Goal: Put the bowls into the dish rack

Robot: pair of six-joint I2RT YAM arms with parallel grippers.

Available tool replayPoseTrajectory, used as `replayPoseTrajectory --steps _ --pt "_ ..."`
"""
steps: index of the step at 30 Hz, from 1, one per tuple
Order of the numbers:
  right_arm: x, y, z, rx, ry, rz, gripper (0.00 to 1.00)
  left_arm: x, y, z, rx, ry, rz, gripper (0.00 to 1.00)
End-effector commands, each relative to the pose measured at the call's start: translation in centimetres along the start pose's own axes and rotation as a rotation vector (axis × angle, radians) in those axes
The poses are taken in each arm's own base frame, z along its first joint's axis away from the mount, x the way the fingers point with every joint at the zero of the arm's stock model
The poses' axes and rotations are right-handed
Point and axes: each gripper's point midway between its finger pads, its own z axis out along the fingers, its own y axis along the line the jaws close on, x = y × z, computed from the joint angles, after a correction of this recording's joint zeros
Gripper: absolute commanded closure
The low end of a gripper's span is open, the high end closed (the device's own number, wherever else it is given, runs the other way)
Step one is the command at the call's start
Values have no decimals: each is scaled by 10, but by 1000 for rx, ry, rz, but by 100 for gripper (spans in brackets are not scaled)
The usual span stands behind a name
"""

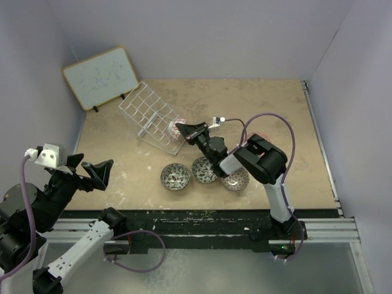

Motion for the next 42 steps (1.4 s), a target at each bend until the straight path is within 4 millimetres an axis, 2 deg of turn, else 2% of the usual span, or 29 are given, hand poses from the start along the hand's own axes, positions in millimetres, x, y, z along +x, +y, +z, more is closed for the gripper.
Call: replayPoseTrajectory --steps 1,20,25,29,32,38,42 --pt "-34 113 -12 -411 -140 125 100 -5 -2 -2 13 -17 5 1" --pt "-30 85 -11 -341 -156 185 100 -2 -1 -6 22 -27 -3 1" --pt "-28 82 -12 -335 -145 209 89 -2 -3 -4 30 -26 -5 1" --pt "-27 78 -12 -329 -134 245 89 -1 -5 -3 35 -25 -9 1" --pt "-25 82 -11 -340 -124 255 99 -2 -6 -3 39 -24 -11 1" --pt "-30 110 -13 -401 -120 247 100 -4 -5 -5 36 -27 -11 1" --pt "-32 118 -10 -423 -122 266 100 -6 -5 -6 39 -31 -11 1"
